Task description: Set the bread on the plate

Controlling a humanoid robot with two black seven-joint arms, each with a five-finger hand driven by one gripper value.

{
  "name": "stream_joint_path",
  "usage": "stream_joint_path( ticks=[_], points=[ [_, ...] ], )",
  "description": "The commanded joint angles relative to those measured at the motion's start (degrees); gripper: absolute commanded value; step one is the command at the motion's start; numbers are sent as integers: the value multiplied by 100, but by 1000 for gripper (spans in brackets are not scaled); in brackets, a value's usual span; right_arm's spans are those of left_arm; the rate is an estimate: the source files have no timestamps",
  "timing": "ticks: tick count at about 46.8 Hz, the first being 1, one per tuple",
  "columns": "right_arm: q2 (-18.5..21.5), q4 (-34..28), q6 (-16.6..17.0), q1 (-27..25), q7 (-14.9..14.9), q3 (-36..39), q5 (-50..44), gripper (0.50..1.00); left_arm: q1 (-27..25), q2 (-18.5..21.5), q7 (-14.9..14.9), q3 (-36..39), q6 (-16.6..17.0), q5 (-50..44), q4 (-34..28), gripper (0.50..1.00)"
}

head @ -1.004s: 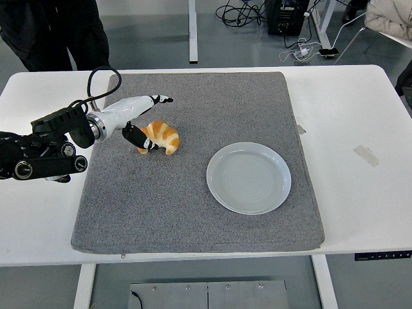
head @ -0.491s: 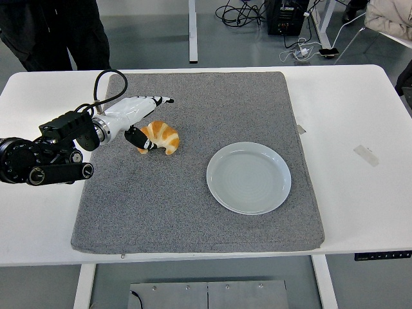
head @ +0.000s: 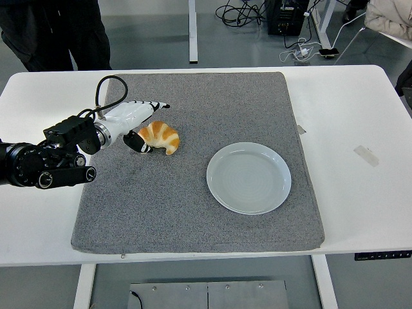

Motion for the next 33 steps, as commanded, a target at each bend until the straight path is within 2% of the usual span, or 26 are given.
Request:
stream_joint_path(
  ticks=[1,13,18,23,28,33],
  points=[
    [0,2,0,1,0,0,5,1000,10,-43,-11,3,-16,-1,61,971],
    [0,2,0,1,0,0,5,1000,62,-140,-29,-58,-148,26,79,966],
    [0,2,0,1,0,0,5,1000,71,-140,-55,-58,-174,34,79,927],
    [0,2,0,1,0,0,5,1000,71,-140,-64,-49,-183,122,79,804],
    [0,2,0,1,0,0,5,1000,71,-140,-64,-58,-183,184,88,656],
    [0,2,0,1,0,0,5,1000,71,-140,-64,-58,-183,184,184,574]
  ],
)
